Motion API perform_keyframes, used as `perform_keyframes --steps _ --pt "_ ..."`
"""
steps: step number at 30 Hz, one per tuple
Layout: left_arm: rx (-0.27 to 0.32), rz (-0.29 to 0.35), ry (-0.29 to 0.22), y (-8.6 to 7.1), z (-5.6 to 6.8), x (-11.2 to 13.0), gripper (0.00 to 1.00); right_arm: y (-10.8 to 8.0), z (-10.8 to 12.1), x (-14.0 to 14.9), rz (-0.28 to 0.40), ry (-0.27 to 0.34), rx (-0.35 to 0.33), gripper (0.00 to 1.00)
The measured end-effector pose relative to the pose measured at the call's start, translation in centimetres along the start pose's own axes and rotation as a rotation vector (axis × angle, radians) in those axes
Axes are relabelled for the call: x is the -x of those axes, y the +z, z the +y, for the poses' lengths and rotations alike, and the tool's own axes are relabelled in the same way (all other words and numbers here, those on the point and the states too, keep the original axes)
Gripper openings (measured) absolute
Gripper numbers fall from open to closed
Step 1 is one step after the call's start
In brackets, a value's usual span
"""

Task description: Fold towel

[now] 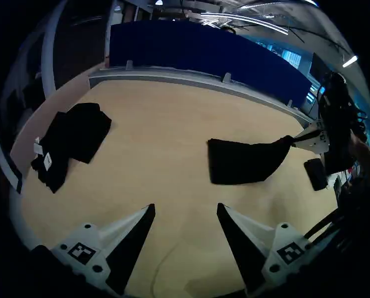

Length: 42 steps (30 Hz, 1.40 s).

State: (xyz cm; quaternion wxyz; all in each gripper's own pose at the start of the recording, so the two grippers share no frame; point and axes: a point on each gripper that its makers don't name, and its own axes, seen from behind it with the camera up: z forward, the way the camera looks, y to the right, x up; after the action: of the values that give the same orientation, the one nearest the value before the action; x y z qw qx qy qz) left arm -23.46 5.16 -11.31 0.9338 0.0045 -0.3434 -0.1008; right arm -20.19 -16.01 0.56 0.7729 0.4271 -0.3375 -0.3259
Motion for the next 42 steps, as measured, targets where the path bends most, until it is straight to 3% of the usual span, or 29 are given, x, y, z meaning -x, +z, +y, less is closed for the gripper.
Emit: perform_keyframes --steps 11,18,23,28,31,38,42 --pt "-0.030 0.030 0.000 -2.0 -0.5 0.7 0.92 2.9 -2.3 -5.1 0.005 -0.153 -0.075 0.04" --pt "-0.063 0.056 -0.048 -3.6 -1.1 1.7 0.92 5.9 -5.4 -8.2 -0.006 -0.250 -0.152 0.04" --pt "-0.091 0.060 -0.087 -4.4 -1.8 3.1 0.92 9.1 -8.3 -9.1 -0.031 -0.296 -0.219 0.04" --pt "-0.110 0.058 -0.112 -4.8 -2.2 4.4 0.92 12.7 -11.6 -8.8 -0.061 -0.269 -0.287 0.04" --pt "-0.113 0.058 -0.121 -5.0 -2.2 4.9 0.92 13.9 -12.5 -8.4 -0.075 -0.238 -0.306 0.05" --pt "-0.108 0.062 -0.129 -5.2 -2.2 5.0 0.92 13.9 -12.6 -8.2 -0.068 -0.204 -0.302 0.10" --pt "-0.102 0.064 -0.124 -5.1 -2.0 4.8 0.92 13.3 -12.3 -8.5 -0.049 -0.192 -0.285 0.22"
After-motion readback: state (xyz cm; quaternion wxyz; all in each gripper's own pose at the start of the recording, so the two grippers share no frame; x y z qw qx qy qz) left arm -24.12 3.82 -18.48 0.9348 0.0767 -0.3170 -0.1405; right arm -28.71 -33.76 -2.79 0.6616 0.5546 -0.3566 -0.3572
